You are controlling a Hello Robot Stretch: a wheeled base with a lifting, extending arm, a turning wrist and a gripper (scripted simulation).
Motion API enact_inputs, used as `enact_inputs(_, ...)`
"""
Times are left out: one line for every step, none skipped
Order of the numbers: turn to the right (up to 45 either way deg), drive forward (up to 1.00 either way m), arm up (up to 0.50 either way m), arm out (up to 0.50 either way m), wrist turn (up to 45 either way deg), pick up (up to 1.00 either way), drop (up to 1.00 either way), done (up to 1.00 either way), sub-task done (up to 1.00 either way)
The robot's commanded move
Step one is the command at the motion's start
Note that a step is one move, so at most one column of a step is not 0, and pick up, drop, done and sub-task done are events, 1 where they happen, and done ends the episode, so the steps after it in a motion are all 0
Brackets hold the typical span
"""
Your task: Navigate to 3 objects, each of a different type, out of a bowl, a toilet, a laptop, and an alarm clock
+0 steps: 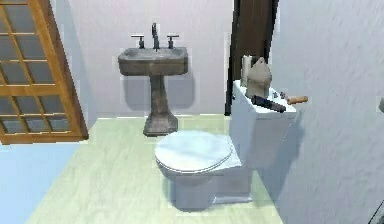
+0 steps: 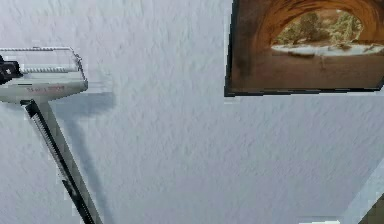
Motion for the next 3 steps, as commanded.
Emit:
enact_inputs(0.0, 0.0, 0.0, 0.0, 0.0, 0.0, 0.0, 0.0, 1.0)
enact_inputs(45.0, 0.0, 0.0, 0.0, 0.0, 0.0, 0.0, 0.0, 0.0)
enact_inputs(45.0, 0.0, 0.0, 0.0, 0.0, 0.0, 0.0, 0.0, 0.0)
